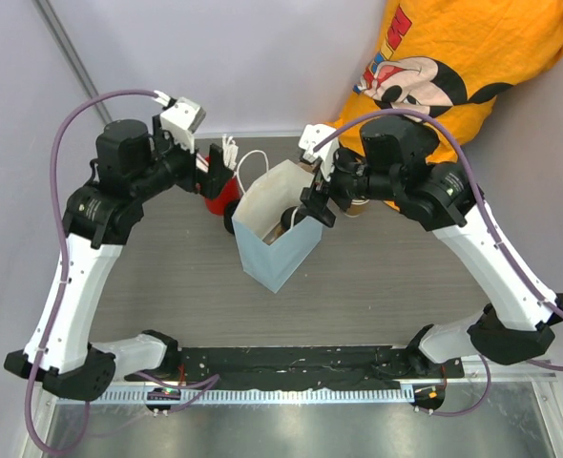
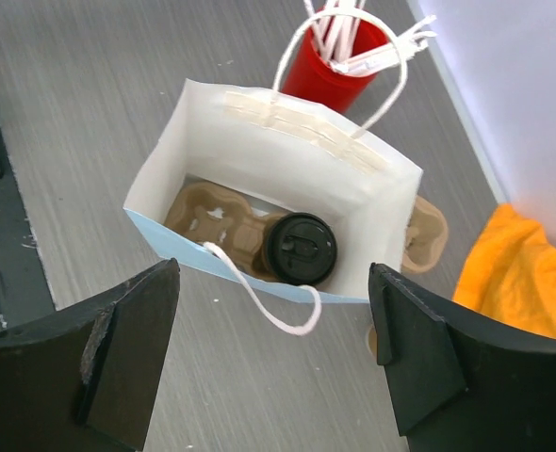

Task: Pack the takeout coffee

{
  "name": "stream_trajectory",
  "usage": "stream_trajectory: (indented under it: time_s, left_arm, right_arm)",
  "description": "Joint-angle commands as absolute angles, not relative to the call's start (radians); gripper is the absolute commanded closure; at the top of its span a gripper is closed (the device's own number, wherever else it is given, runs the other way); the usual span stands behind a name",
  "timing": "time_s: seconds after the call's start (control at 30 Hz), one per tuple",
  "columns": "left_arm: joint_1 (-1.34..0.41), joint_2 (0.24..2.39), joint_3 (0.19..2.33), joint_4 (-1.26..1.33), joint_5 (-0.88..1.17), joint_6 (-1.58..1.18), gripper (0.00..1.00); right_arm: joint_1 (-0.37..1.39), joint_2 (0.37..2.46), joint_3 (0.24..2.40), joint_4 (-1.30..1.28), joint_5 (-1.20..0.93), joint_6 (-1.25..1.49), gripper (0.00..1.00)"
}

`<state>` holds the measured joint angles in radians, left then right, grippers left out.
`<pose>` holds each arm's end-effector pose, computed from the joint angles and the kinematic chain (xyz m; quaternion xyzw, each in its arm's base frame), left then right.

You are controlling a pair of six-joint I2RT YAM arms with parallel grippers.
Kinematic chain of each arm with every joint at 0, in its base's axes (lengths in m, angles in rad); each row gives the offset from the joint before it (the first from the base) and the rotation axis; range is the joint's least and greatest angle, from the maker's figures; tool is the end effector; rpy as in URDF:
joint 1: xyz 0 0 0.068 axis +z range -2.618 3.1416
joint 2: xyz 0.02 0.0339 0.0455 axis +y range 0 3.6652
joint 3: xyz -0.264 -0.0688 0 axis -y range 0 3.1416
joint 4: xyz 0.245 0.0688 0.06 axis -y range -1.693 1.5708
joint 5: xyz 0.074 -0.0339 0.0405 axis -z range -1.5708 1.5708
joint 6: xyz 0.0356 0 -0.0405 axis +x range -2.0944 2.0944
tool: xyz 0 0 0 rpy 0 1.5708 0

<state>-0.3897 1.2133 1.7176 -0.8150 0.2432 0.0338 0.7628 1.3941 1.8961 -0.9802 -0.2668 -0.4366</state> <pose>0.1970 -0.0902 0.4985 0.2384 0.7691 -0.2000 0.5582 0.1783 0.1834 0.4940 -0.5350 0.6601 0.1957 0.4896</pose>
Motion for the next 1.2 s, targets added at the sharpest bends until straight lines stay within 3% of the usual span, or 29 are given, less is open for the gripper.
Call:
stream_trajectory:
  time_s: [0.0, 0.3, 0.43, 0.77, 1.17]
  left_arm:
    - [-0.344, 1.163, 1.608, -0.813, 0.063, 0.103, 0.00]
    - [-0.197, 1.144, 1.324, -0.632, 0.090, 0.143, 0.00]
    - [-0.118, 1.215, 1.316, -0.597, 0.165, 0.133, 0.01]
    - [-0.109, 1.354, 1.328, -0.514, 0.279, 0.124, 0.11]
    - [-0.109, 1.474, 1.370, -0.459, 0.275, 0.137, 0.21]
  right_arm:
    - [0.749, 1.330, 1.914, -0.965, -0.173, -0.485, 0.15]
    - [0.658, 1.289, 1.872, -0.879, -0.061, -0.442, 0.15]
    - [0.620, 1.269, 1.836, -0.844, -0.077, -0.419, 0.16]
    - [0.583, 1.261, 1.787, -0.824, -0.110, -0.405, 0.15]
    - [0.561, 1.256, 1.782, -0.822, -0.129, -0.396, 0.15]
